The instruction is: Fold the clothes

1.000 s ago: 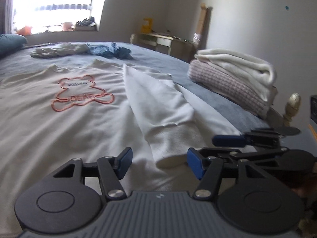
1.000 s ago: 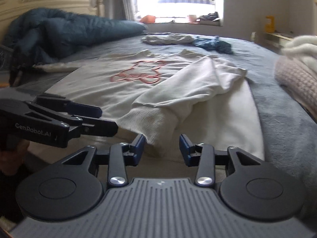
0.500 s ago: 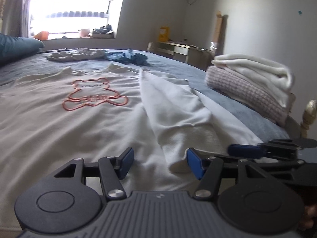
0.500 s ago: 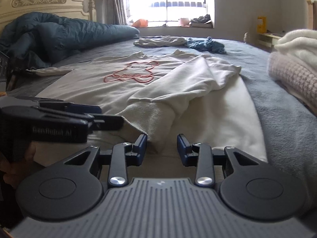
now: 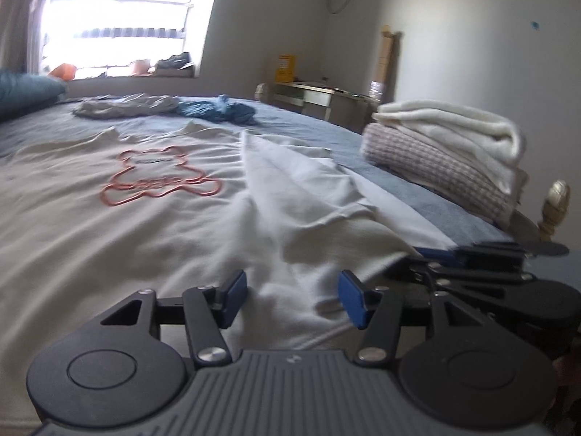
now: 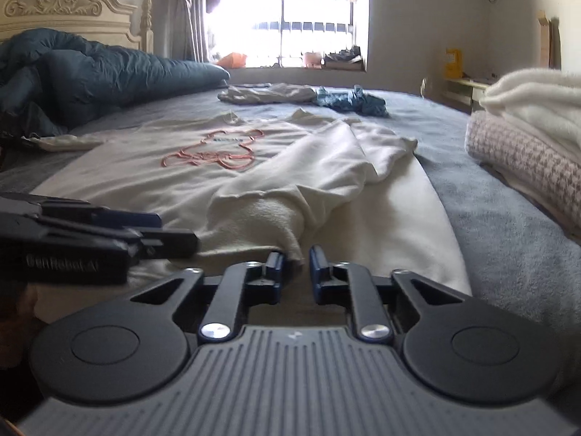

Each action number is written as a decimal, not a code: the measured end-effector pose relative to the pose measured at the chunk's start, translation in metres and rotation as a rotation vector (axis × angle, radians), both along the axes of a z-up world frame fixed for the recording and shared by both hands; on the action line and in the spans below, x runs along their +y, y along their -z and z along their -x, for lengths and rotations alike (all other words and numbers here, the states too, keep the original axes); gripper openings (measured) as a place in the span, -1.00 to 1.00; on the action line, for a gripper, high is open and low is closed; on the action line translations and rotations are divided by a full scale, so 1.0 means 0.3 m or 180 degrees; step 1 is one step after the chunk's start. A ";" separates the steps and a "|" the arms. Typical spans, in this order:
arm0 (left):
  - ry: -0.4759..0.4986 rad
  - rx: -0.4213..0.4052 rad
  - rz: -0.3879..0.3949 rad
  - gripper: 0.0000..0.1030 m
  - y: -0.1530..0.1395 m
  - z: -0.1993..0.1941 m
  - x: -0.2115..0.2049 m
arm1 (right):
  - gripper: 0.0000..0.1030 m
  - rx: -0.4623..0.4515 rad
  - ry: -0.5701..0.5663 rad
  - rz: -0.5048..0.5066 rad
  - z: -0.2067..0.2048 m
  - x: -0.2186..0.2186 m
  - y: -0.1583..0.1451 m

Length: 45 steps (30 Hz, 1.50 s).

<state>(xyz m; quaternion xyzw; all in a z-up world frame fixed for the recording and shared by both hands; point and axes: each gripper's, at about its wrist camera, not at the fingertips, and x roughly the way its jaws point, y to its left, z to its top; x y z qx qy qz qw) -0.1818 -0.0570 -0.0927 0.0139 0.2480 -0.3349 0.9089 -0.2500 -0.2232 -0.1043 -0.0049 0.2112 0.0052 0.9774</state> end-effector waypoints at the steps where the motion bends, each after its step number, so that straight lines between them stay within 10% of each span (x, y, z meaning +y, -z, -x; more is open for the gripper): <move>1: 0.0002 -0.0024 -0.0020 0.12 0.002 -0.002 -0.008 | -0.79 -0.0028 -0.0005 0.0006 0.001 0.005 -0.001; 11: 0.0331 -0.0225 -0.0188 0.15 0.010 0.033 -0.060 | -0.84 -0.0072 0.0164 -0.0334 0.003 -0.057 -0.020; 24: -0.0028 -0.0122 -0.0152 0.12 0.024 -0.008 -0.063 | -0.84 -0.0186 0.0063 -0.0474 0.026 -0.067 -0.043; 29: -0.0318 0.0231 0.0309 -0.25 0.008 -0.067 0.015 | -0.84 -0.0223 0.0126 -0.0400 0.026 -0.071 -0.049; 37: -0.0269 0.0178 0.0226 -0.93 0.007 -0.043 -0.020 | -0.80 0.0011 0.0033 -0.0294 -0.051 -0.022 0.001; 45: 0.0182 -0.0696 0.0550 -0.96 -0.399 -0.075 -0.123 | -0.91 -0.0802 0.0068 0.0600 -0.100 -0.098 -0.375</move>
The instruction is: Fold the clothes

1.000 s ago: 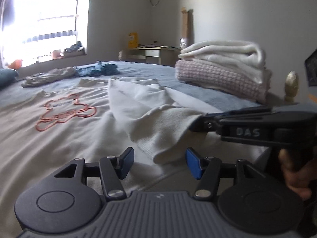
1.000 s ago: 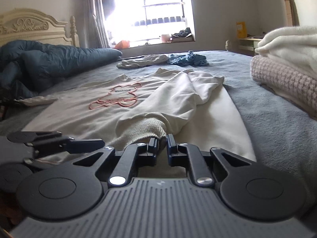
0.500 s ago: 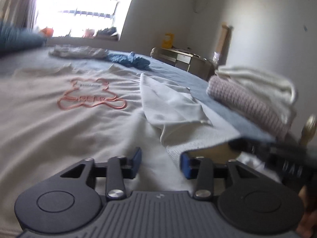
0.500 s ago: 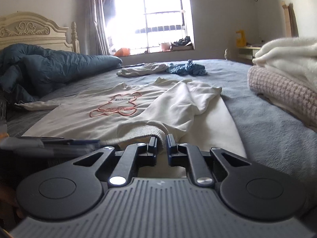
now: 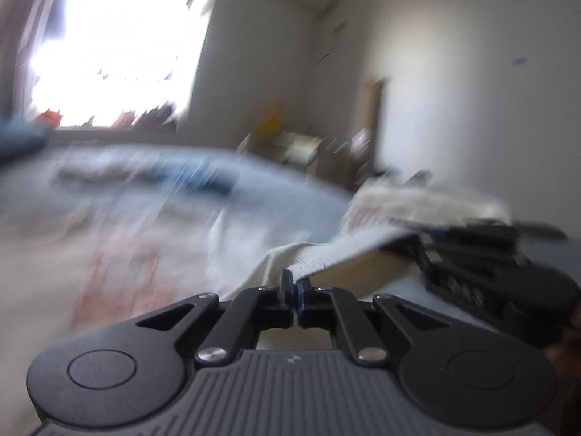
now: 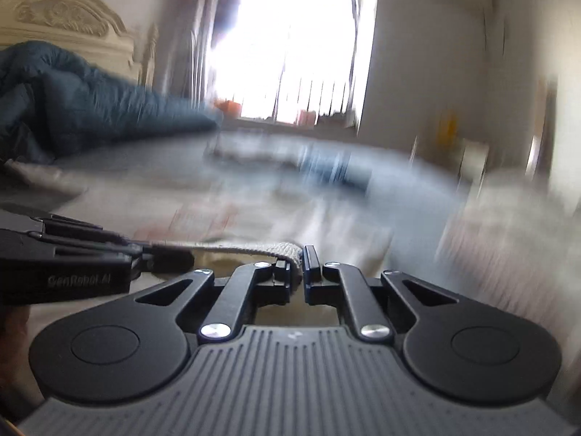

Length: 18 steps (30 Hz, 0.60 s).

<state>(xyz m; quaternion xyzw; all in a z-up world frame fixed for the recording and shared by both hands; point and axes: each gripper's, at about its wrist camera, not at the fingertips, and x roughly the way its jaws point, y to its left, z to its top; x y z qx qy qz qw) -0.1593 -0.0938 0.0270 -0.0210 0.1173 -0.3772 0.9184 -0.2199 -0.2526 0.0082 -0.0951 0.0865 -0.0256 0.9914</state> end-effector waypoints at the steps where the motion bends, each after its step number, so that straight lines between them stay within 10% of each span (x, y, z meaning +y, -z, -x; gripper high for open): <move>1: 0.0079 -0.0122 0.0069 -0.96 -0.054 0.017 -0.006 | -0.91 -0.0160 0.0004 0.0099 0.013 -0.009 -0.068; 5: 0.0277 -0.0171 0.0130 -0.96 -0.094 0.097 -0.008 | -0.91 -0.0310 -0.0035 0.0359 0.078 -0.039 -0.181; 13: 0.0534 0.0746 -0.0661 -0.95 0.294 0.165 -0.076 | -0.92 0.0820 0.0018 0.0473 0.180 -0.030 0.233; 18: 0.0596 0.0561 -0.0628 -0.96 0.247 0.204 -0.049 | -0.92 0.0739 0.0030 0.0356 0.201 -0.025 0.197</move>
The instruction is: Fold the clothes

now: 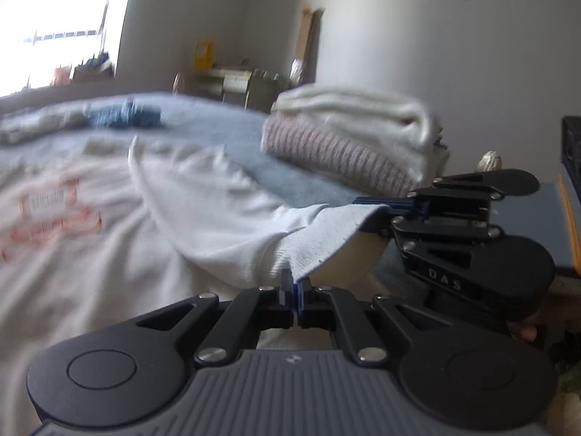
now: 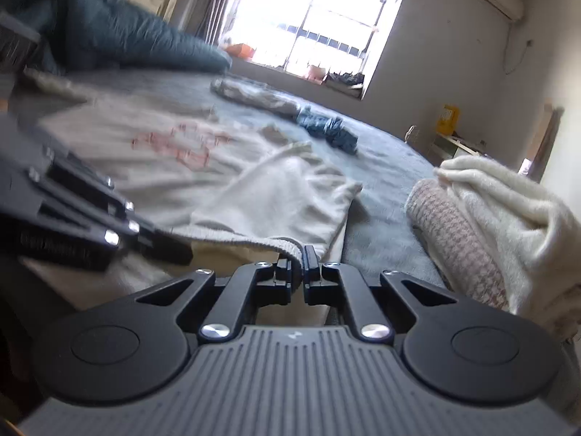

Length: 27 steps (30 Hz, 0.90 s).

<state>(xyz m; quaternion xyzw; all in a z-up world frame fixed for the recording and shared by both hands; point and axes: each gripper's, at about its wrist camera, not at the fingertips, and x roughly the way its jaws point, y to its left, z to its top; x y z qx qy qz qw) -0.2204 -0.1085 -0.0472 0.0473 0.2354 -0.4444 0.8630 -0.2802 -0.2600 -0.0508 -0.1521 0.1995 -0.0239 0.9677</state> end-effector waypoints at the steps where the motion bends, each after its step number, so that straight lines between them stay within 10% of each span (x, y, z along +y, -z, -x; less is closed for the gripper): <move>1: 0.0015 -0.0043 0.0032 -0.96 -0.019 0.008 0.005 | -0.92 -0.0047 -0.0001 -0.0007 0.009 -0.004 -0.021; 27: 0.0311 0.0150 -0.0308 -0.96 0.069 0.019 -0.031 | -0.93 0.0285 0.0082 -0.0246 0.078 -0.039 0.083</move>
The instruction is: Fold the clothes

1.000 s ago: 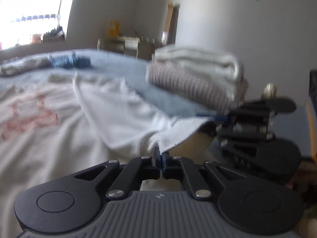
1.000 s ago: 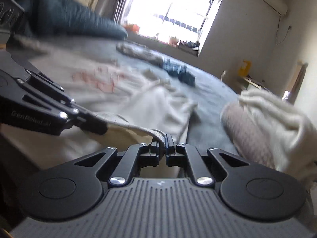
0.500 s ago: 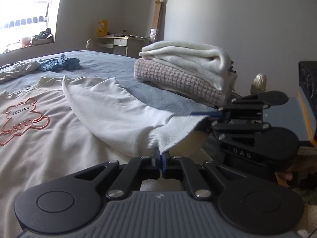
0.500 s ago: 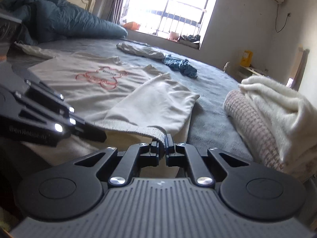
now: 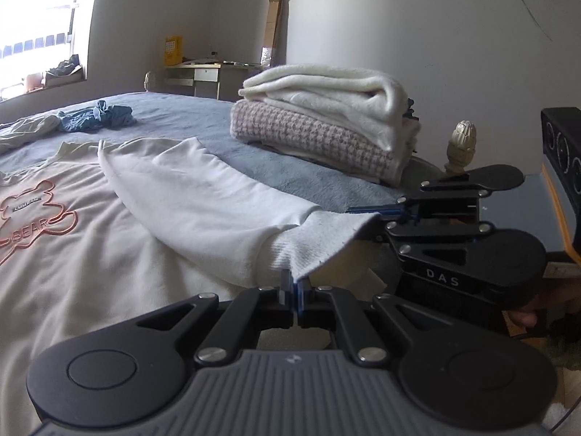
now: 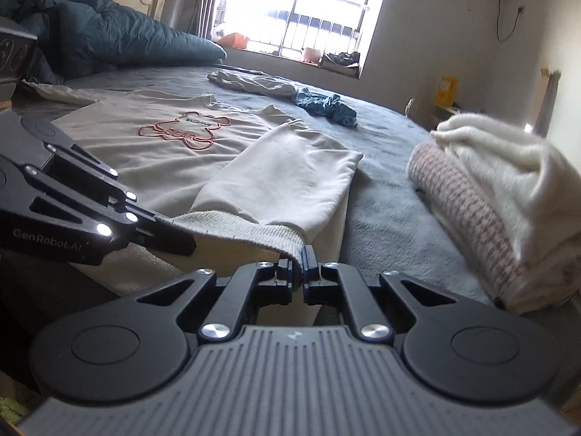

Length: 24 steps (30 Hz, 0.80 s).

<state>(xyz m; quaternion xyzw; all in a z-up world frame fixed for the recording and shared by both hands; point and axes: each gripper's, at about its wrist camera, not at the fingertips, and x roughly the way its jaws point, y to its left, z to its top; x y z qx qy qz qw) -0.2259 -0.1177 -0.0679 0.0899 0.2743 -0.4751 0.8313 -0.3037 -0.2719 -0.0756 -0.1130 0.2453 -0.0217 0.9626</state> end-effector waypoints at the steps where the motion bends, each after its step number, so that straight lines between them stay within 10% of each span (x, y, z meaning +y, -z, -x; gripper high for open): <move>1: 0.0014 0.0046 -0.0046 -0.95 0.015 -0.004 -0.006 | -0.93 0.0026 -0.0004 0.0007 -0.001 -0.002 0.006; 7: 0.0026 0.0379 -0.0210 -0.86 0.088 -0.032 -0.013 | -0.90 0.0314 -0.0003 -0.0077 -0.011 -0.010 0.094; 14: 0.0036 0.0435 -0.0100 -0.22 0.017 -0.031 0.075 | -0.87 0.0498 -0.0092 -0.0417 0.058 -0.081 0.072; 24: -0.0119 0.0294 0.0096 0.41 -0.026 -0.133 -0.055 | -0.87 -0.0181 -0.0120 -0.0913 -0.004 -0.153 -0.035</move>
